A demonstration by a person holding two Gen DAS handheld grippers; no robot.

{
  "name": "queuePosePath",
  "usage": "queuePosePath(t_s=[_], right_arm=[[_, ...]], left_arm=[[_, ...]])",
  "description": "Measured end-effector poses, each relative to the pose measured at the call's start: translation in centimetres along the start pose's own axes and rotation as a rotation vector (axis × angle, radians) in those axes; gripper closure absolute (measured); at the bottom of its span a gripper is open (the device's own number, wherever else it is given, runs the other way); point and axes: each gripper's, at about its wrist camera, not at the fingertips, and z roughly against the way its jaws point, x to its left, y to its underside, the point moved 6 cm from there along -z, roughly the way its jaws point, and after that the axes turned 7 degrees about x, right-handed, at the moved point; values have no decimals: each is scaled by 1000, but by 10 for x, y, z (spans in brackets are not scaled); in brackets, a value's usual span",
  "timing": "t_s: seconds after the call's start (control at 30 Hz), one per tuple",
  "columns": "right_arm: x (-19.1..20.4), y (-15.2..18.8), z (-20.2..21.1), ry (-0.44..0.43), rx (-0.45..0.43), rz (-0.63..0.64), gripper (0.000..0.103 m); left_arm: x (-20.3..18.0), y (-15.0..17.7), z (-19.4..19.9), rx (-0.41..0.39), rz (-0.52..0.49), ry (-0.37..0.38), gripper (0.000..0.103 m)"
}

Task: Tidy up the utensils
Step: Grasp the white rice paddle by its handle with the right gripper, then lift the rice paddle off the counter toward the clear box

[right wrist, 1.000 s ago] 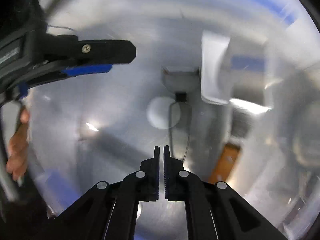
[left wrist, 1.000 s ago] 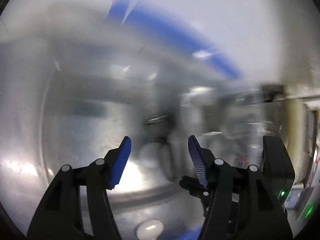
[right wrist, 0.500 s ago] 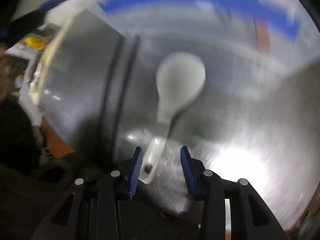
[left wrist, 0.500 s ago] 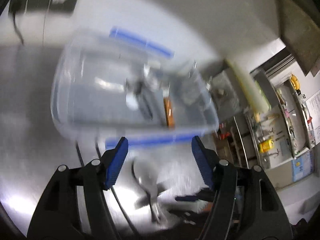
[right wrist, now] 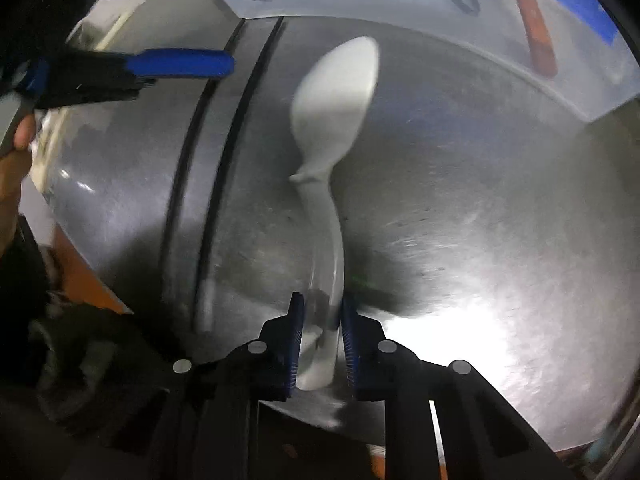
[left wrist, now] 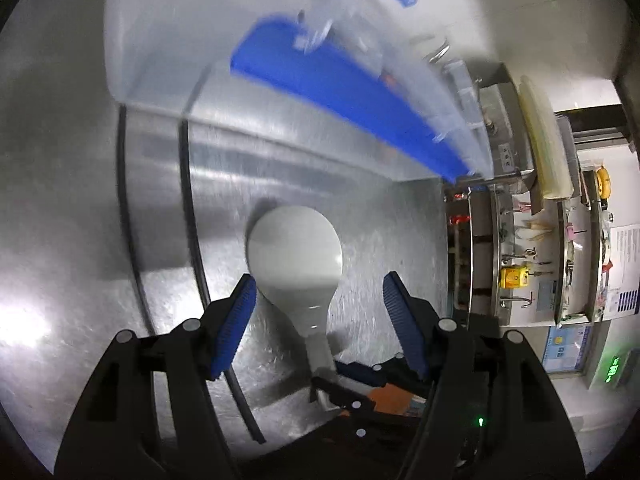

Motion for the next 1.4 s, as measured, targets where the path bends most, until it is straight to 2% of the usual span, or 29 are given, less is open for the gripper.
queuePosePath(t_s=[0.17, 0.23, 0.27, 0.33, 0.53, 0.7, 0.83, 0.9, 1.0, 1.07, 1.13, 1.17, 1.2, 1.3, 1.4], right_arm=[[5, 7, -2, 55, -16, 41, 84], [13, 12, 2, 102, -34, 68, 87], [17, 14, 4, 129, -38, 95, 93], [14, 19, 2, 172, -41, 119, 94], [28, 26, 1, 226, -52, 172, 94], [17, 31, -1, -11, -25, 67, 95], [1, 33, -8, -310, 2, -61, 95], [-6, 32, -11, -379, 9, -103, 95], [-13, 33, -11, -314, -4, -101, 93], [-5, 34, -8, -270, -4, -54, 92], [3, 30, -7, -187, -18, -23, 77], [6, 30, -3, -153, -33, -9, 64], [9, 24, 3, -132, -56, 5, 61], [21, 10, 5, -132, -97, 22, 59], [32, -9, -7, -55, -100, 44, 59]], left_arm=[[-1, 7, -14, 29, 25, 28, 40], [-4, 10, -18, 50, 31, 42, 40], [-5, 12, -20, 60, 36, 46, 40], [-9, 13, -27, 77, 47, 39, 40], [-7, 22, -39, 116, 98, 29, 40], [0, 24, -32, 80, 141, 46, 40], [4, 28, -28, 77, 159, 51, 40], [5, 32, -30, 88, 173, 63, 40], [8, 35, -31, 93, 190, 65, 40], [9, 36, -30, 88, 196, 62, 40], [9, 36, -27, 80, 201, 61, 40], [10, 36, -25, 75, 202, 61, 40], [11, 37, -23, 70, 204, 62, 40], [15, 38, -17, 51, 215, 67, 40], [20, 39, -14, 40, 239, 77, 40]])
